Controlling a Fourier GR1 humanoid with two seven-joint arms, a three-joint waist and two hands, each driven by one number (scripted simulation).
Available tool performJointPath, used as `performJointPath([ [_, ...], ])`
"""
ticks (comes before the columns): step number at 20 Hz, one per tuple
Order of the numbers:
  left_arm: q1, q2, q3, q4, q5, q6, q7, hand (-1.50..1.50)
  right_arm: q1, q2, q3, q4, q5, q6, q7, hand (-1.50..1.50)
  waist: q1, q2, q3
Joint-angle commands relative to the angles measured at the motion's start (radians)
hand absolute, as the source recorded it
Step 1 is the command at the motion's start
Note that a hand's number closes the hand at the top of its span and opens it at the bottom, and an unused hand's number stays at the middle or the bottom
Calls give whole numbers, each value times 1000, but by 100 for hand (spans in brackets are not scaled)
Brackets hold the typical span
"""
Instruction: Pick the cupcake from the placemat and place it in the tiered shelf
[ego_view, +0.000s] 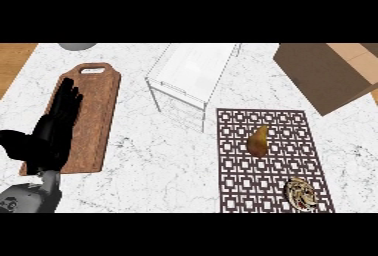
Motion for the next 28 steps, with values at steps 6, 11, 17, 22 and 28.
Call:
performJointPath([
  [6, 74, -2, 67, -7, 1, -54, -25, 0, -155, 208, 123, 162, 231, 53, 113, -150, -31, -11, 3],
  [11, 79, -82, 11, -51, -87, 7, 5, 0, -171, 237, 74, 204, 199, 92, 66, -150, -34, -11, 4],
  [17, 111, -46, 110, -79, -67, -84, 14, 0, -147, 297, 72, 319, 253, -46, -51, -150, -34, -11, 4],
  [22, 57, -125, 86, -30, -148, -69, 18, 0, -154, 293, 43, 271, 238, 1, -75, -150, -38, -11, 4],
  [28, 6, -108, 190, 70, -95, -167, -15, 0, -280, 322, -43, 425, 167, -7, -122, -150, -38, -9, 3],
])
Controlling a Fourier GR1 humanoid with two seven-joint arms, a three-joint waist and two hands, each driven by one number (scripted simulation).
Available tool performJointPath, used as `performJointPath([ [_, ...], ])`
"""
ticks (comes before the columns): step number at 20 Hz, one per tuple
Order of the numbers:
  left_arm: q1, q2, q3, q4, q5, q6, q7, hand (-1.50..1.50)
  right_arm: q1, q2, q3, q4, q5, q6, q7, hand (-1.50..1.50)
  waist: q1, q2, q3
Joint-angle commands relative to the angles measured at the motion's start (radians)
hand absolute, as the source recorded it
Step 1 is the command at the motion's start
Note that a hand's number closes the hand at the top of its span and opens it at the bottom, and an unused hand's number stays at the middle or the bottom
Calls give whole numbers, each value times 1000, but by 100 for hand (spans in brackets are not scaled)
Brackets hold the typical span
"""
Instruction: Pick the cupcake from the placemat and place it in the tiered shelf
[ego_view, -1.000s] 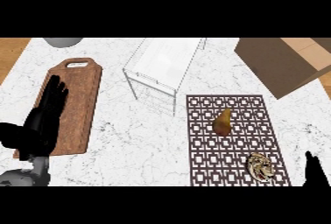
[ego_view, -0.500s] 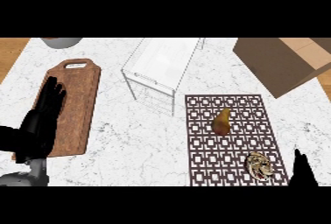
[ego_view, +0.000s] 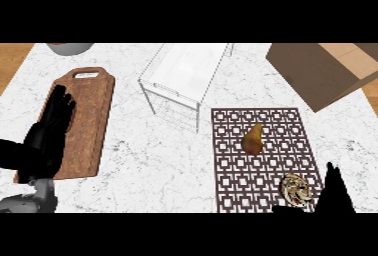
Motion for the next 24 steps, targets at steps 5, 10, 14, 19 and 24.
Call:
performJointPath([
  [5, -27, -74, -13, 10, -75, 16, 12, 0, -103, 13, -74, 183, -105, 26, -68, 150, 2, 1, 0],
  [10, 72, -28, 34, -75, -31, -59, 22, 0, -122, 7, -38, 250, 52, -34, -76, 150, 8, -1, 0],
  [14, -9, -45, 70, 37, -28, -69, -17, 0, -32, -27, -24, 176, 97, -69, -108, 150, -2, 0, 0],
  [19, -37, -71, -9, -9, -51, -69, 18, 0, -217, -162, 211, 181, 67, 160, -395, 150, 98, 14, 0],
  [24, -73, -71, -37, -6, -45, -104, 15, 0, -308, -294, 426, 183, 29, 325, -744, 150, 202, 40, 1],
])
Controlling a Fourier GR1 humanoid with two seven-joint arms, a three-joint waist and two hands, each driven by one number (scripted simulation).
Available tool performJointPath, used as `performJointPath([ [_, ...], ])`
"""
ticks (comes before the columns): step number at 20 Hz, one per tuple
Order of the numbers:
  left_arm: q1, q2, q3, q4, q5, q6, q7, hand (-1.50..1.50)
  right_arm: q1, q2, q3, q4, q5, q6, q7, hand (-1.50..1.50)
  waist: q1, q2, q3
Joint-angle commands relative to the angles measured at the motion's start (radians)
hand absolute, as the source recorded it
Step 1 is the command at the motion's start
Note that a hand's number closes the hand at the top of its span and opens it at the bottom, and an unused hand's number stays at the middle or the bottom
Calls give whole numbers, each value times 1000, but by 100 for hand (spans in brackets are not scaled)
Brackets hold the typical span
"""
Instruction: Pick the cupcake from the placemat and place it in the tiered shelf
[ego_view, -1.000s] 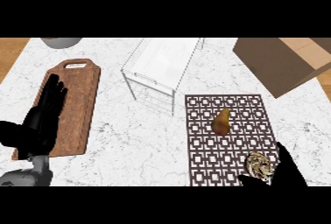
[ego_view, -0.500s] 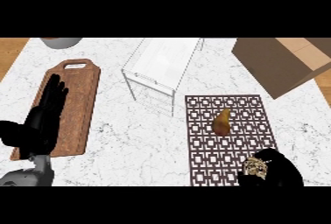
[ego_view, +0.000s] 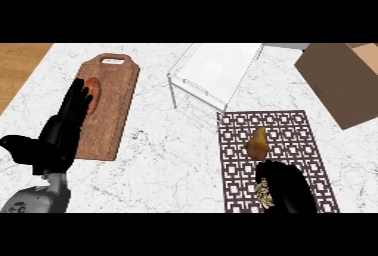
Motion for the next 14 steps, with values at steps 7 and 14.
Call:
performJointPath([
  [7, -23, 5, 14, 22, -5, 6, 14, 0, -254, -164, 52, -108, -435, 342, -641, 150, -57, -4, 10],
  [14, 17, -8, 20, 27, -29, 35, -11, 0, -478, -151, -353, -60, -885, 569, -622, 150, -109, -14, 8],
])
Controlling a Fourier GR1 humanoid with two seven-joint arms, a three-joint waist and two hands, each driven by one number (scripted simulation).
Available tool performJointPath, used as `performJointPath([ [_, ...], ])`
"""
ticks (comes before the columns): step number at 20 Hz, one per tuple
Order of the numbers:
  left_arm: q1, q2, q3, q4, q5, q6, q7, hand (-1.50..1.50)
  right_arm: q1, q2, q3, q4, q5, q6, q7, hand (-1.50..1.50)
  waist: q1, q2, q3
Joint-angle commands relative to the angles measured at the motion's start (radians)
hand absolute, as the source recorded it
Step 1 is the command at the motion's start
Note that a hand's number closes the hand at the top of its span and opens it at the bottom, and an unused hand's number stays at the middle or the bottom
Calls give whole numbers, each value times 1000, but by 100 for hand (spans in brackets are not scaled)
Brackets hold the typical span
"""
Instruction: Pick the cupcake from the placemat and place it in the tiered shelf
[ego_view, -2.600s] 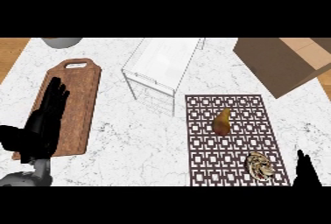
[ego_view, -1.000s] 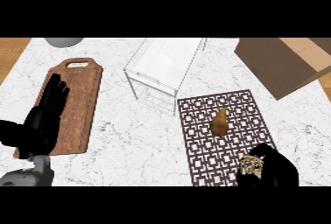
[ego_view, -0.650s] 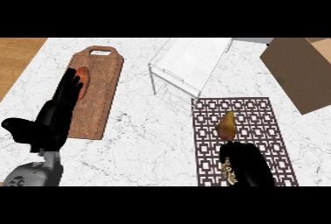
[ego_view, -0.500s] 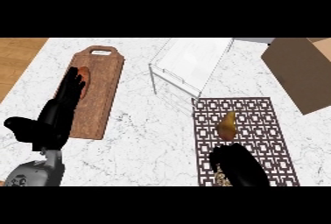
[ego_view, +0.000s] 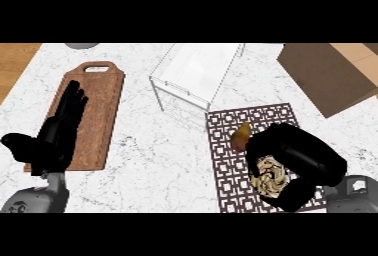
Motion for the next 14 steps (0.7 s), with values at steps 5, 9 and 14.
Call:
performJointPath([
  [5, -7, 2, 31, 32, -7, 2, -14, 0, -385, -25, -316, 259, -261, 166, 55, 150, -28, -4, 0],
  [9, 33, 27, 78, 0, 38, -46, -10, 0, -470, -52, -362, 394, -245, 207, -5, 150, -38, -8, 1],
  [14, 57, -14, 42, -39, -15, -9, -14, 0, -584, 79, -317, 589, -144, 93, -12, 150, -34, -8, 1],
])
